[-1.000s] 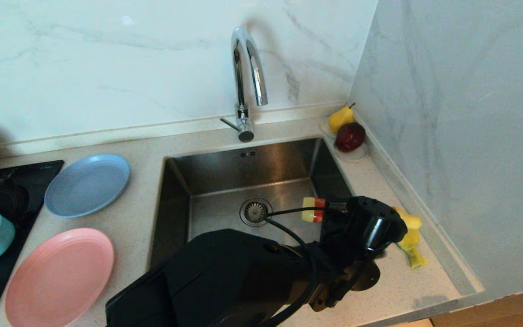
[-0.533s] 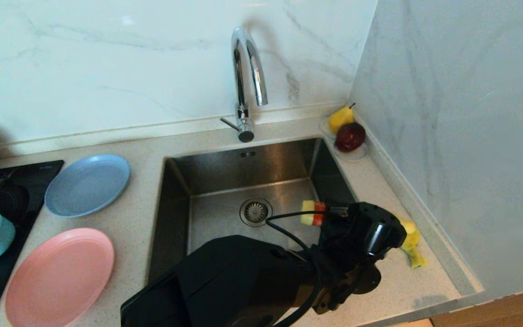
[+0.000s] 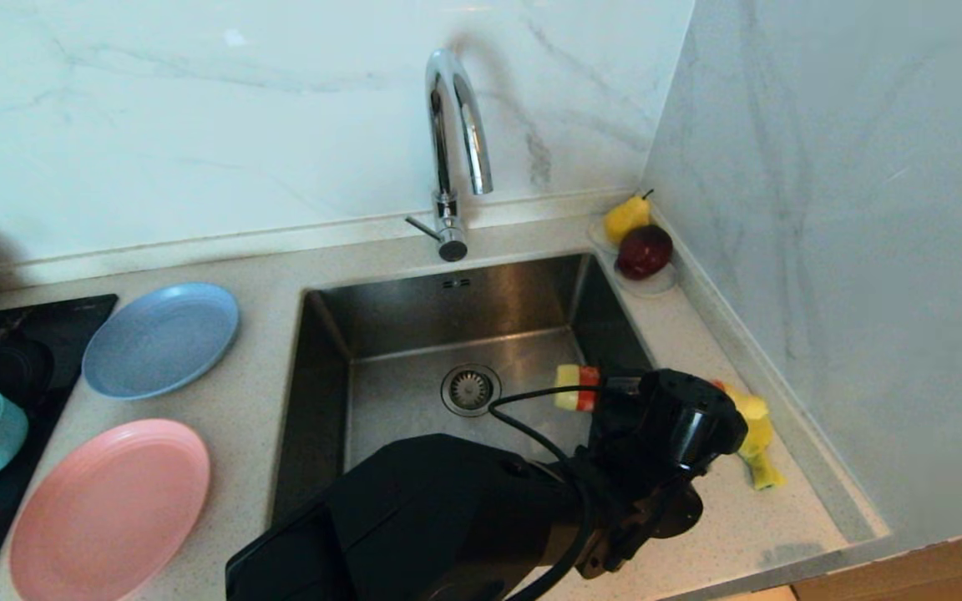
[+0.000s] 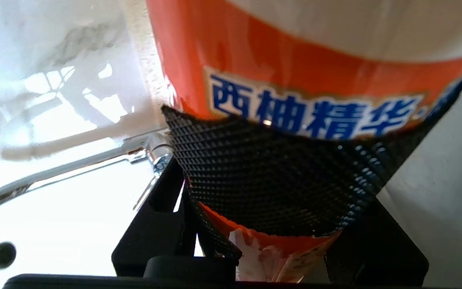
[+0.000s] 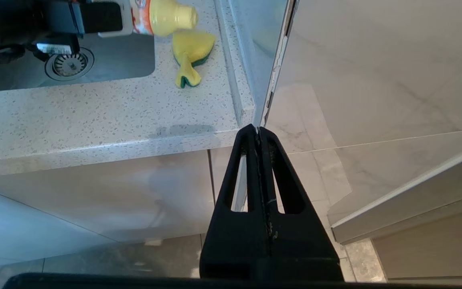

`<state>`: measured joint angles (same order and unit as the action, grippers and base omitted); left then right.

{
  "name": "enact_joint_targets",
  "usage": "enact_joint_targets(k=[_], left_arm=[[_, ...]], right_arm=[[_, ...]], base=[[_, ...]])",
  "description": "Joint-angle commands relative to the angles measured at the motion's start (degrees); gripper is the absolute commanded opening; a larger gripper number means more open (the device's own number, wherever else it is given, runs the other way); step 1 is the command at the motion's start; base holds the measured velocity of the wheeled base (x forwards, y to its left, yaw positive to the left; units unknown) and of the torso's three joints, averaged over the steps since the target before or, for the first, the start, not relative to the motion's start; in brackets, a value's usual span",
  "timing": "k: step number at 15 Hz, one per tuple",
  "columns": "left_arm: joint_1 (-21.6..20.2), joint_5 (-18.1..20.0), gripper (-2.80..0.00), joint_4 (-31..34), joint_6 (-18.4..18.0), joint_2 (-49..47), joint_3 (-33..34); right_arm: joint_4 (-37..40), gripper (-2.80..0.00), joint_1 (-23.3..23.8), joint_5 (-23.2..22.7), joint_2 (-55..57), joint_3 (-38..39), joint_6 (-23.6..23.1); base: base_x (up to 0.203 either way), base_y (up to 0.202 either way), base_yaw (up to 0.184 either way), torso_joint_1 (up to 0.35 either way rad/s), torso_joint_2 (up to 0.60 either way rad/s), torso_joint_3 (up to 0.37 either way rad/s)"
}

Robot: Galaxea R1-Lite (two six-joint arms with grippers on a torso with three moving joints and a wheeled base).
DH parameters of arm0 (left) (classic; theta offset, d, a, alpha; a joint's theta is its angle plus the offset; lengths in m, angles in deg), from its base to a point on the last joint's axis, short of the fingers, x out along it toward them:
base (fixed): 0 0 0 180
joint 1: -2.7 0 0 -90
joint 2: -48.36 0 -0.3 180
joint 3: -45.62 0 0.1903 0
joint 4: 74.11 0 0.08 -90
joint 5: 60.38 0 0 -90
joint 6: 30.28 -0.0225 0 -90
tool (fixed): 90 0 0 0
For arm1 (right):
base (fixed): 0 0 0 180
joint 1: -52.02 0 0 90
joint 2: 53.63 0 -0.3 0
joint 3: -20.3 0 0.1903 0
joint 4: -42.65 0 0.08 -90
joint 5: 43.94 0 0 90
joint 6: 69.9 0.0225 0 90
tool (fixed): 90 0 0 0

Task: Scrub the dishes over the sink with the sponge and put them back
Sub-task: Squeeze it onto the sponge

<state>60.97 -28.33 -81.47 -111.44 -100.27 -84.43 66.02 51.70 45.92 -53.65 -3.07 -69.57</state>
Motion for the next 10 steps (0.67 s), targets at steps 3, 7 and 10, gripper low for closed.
enact_joint_targets(k=[3, 7, 10], left_arm=[[0.0, -0.3, -2.80, -4.1, -2.1, 0.8, 1.6], [0.0, -0.4, -2.80, -4.5, -2.6, 1.3, 4.4], [0.0, -0.4, -2.80, -4.5, -3.6, 1.3, 4.8]], right_arm=[[0.0, -2.80, 0.0, 0.0, 0.0, 0.0, 0.0], [0.0, -2.80, 0.0, 0.0, 0.0, 0.0, 0.0], [0.0, -2.80, 0.0, 0.0, 0.0, 0.0, 0.0]], base=[[0.000, 0.000, 0.000, 0.000, 0.00, 0.000], [0.000, 0.000, 0.000, 0.000, 0.00, 0.000], [0.000, 0.000, 0.000, 0.000, 0.00, 0.000]])
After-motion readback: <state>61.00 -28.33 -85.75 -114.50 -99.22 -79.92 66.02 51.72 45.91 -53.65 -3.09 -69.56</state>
